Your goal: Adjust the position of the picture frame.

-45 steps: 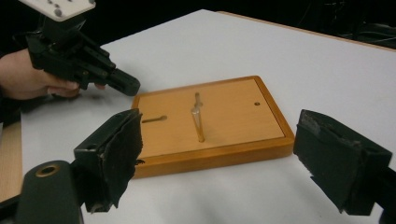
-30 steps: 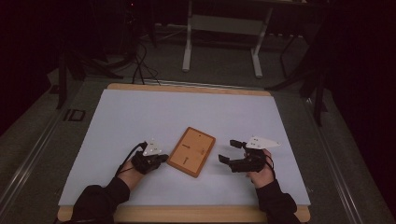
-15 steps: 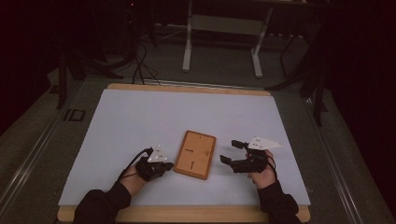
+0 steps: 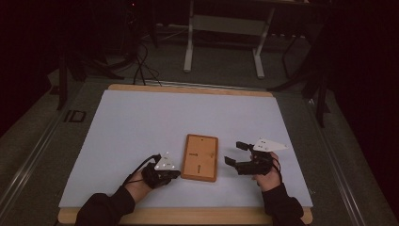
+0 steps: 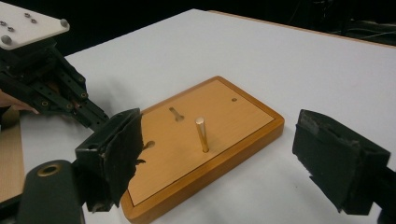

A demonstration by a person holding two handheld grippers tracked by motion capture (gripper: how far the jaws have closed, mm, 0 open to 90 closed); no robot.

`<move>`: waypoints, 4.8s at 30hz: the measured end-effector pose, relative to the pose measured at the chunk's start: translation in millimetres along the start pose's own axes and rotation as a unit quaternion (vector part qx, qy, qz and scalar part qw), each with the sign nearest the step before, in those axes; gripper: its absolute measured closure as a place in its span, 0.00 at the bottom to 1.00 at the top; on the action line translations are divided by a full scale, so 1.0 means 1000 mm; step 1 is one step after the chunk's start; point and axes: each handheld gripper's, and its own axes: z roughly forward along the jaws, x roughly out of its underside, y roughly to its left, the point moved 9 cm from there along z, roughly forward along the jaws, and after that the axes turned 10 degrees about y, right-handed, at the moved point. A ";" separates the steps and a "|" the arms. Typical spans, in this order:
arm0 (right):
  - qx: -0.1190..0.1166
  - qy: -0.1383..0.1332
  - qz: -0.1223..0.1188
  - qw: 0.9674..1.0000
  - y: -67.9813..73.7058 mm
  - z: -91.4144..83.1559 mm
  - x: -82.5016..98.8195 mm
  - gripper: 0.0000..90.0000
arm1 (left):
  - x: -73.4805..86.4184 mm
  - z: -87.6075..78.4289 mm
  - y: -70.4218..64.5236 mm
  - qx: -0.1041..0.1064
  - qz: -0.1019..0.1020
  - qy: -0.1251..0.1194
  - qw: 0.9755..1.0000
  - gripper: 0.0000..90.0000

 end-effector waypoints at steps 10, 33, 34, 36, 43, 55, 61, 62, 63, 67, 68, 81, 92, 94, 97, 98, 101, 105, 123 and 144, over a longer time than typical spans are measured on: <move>0.000 0.001 0.003 1.000 0.000 -0.003 0.003 0.17 | -0.009 0.010 -0.009 0.017 0.005 0.004 1.000 1.00; 0.017 -0.011 0.017 1.000 -0.010 -0.020 0.010 0.17 | -0.065 0.049 -0.058 0.064 0.062 0.003 0.996 1.00; 0.017 -0.012 0.017 1.000 -0.010 -0.020 0.010 0.17 | -0.066 0.050 -0.058 0.064 0.064 0.003 0.996 1.00; 0.016 -0.012 0.019 1.000 -0.010 -0.021 0.011 0.17 | -0.067 0.049 -0.059 0.065 0.068 0.003 0.996 1.00; 0.017 -0.015 0.018 1.000 -0.009 -0.024 0.011 0.17 | -0.073 0.032 -0.039 0.054 0.044 -0.020 0.997 1.00; 0.023 -0.015 0.018 0.999 -0.006 -0.032 0.022 0.17 | -0.090 0.031 -0.020 0.055 0.036 -0.045 0.997 1.00; 0.025 -0.022 0.023 0.999 -0.010 -0.036 0.020 0.17 | -0.076 0.034 -0.046 0.081 0.071 -0.029 0.994 1.00; 0.024 -0.025 0.023 0.999 -0.011 -0.036 0.019 0.17 | -0.073 0.034 -0.048 0.081 0.078 -0.019 0.993 1.00; 0.025 -0.026 0.023 0.999 -0.011 -0.037 0.019 0.17 | -0.071 0.035 -0.049 0.079 0.085 -0.017 0.993 1.00; 0.026 -0.029 0.024 0.999 -0.012 -0.038 0.017 0.17 | -0.067 0.041 -0.050 0.081 0.087 -0.002 0.993 1.00; 0.026 -0.030 0.024 0.999 -0.012 -0.039 0.017 0.17 | -0.068 0.043 -0.051 0.081 0.087 -0.005 0.993 1.00; 0.028 -0.032 0.027 0.999 -0.013 -0.040 0.017 0.17 | -0.081 0.060 -0.060 0.084 0.099 0.006 0.992 1.00; 0.031 -0.032 0.025 0.999 -0.014 -0.042 0.018 0.17 | -0.106 0.078 -0.067 0.088 0.094 -0.004 0.992 1.00; 0.030 -0.033 0.026 0.999 -0.014 -0.042 0.018 0.17 | -0.110 0.080 -0.067 0.089 0.092 -0.005 0.992 1.00; 0.030 -0.033 0.026 0.999 -0.014 -0.042 0.018 0.17 | -0.113 0.081 -0.067 0.087 0.096 -0.002 0.992 1.00; 0.029 -0.034 0.026 0.999 -0.014 -0.042 0.018 0.17 | -0.114 0.080 -0.067 0.087 0.093 -0.006 0.992 1.00; 0.029 -0.033 0.025 0.999 -0.013 -0.043 0.018 0.17 | -0.114 0.072 -0.063 0.085 0.089 -0.011 0.992 1.00; 0.029 -0.034 0.026 0.999 -0.014 -0.043 0.018 0.17 | -0.113 0.060 -0.049 0.072 0.078 -0.011 0.994 1.00; 0.030 -0.026 0.025 0.999 -0.014 -0.039 0.021 0.17 | -0.160 0.077 0.046 -0.005 0.012 -0.022 1.000 1.00; 0.027 -0.025 0.029 0.999 -0.017 -0.040 0.025 0.17 | -0.186 0.118 0.093 -0.018 -0.022 -0.007 1.000 1.00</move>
